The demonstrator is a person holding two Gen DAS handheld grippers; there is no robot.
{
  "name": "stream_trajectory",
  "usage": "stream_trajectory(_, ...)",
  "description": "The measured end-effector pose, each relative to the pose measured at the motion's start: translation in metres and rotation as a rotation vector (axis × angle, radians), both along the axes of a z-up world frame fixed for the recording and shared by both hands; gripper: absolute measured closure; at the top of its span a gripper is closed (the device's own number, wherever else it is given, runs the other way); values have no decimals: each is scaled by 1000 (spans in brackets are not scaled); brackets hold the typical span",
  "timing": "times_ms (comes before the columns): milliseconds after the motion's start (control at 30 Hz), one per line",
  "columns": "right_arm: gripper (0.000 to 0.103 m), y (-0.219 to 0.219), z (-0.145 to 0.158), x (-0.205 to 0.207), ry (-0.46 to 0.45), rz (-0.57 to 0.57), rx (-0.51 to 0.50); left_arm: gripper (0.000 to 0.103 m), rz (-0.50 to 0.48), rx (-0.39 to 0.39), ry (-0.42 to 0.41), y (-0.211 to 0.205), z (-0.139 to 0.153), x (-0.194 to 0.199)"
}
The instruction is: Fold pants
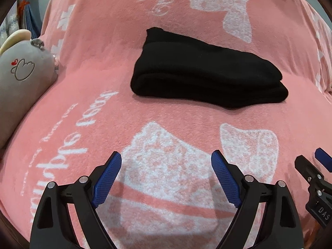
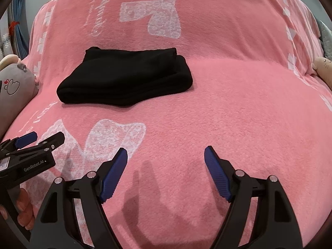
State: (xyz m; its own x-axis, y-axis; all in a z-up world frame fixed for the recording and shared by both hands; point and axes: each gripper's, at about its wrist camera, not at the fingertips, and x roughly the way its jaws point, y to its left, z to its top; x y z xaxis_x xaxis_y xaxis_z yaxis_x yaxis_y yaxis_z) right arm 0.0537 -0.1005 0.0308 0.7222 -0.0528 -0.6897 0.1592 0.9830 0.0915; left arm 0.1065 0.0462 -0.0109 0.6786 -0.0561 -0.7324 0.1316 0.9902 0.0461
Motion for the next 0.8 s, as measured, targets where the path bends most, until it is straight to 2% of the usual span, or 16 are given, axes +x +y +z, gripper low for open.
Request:
stream_trajectory(67, 29, 0, 0, 0, 2, 2, 3, 16, 2, 7, -7, -1, 0, -1)
stream_trajectory(100, 29, 0, 0, 0, 1, 1, 2, 9, 21, 25, -14, -1, 1, -2)
stream_trajectory(267, 29, 2, 0, 0, 3, 5, 1, 10, 41, 27, -13, 2, -2, -2)
stream_trajectory(467, 29, 2, 0, 0, 4, 7, 1, 10, 67, -4, -24, 9, -1, -4)
stream_trajectory(800, 29, 4, 0, 0, 4, 13, -3, 11, 74, 15, -17, 8, -2, -3)
